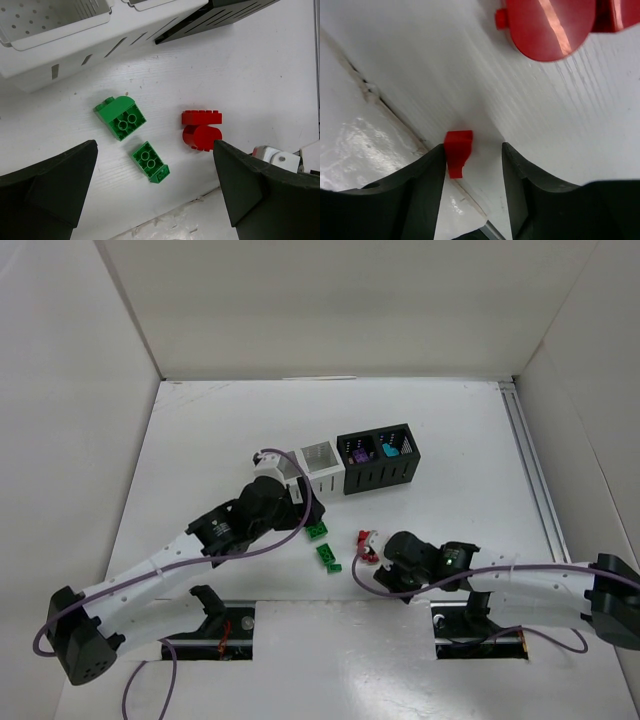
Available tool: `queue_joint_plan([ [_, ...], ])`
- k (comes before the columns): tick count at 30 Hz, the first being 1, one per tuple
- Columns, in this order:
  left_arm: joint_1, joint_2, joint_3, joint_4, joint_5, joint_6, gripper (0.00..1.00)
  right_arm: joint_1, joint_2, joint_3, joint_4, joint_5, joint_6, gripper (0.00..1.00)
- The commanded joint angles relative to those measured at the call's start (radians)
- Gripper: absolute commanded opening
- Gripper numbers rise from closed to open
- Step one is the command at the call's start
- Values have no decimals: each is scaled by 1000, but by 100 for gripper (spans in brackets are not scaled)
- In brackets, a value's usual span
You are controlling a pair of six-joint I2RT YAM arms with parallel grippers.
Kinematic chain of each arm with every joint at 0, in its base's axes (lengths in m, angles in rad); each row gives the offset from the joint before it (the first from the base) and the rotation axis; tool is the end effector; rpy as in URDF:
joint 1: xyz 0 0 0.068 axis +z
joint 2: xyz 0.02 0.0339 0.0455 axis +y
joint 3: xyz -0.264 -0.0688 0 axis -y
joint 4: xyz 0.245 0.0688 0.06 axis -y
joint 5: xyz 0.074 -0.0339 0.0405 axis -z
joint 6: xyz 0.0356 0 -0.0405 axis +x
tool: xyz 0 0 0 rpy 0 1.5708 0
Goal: Sort the legos into containers by color
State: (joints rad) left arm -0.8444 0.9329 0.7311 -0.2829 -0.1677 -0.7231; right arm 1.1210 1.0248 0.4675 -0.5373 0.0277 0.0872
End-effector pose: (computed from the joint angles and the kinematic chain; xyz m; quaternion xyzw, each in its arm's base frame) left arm 0.1448 -0.1541 0.2844 0.0085 0.8542 -0.3127 0.4153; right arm 0.0760 0.1552 0.1631 -0.4774 0.8464 0.1229 0.2017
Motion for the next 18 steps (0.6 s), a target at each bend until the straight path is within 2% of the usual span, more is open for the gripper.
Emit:
queue_joint_plan([
  [1, -4, -28, -12, 5, -21, -19, 100, 3, -43, -38, -6, 80, 48, 53],
  [6, -4, -28, -12, 5, -30, -29, 100, 3, -55, -49, 4, 80, 48, 39],
  [11, -4, -19, -12, 5, -30, -29, 100, 3, -74, -40, 29, 104, 22, 30],
  [15, -4, -19, -30, 5, -30, -29, 100, 3, -85, 75, 75, 104, -128, 24],
  [18, -4, -19, -41, -4, -30, -51, 100, 3, -72, 178, 76, 158, -217, 24],
])
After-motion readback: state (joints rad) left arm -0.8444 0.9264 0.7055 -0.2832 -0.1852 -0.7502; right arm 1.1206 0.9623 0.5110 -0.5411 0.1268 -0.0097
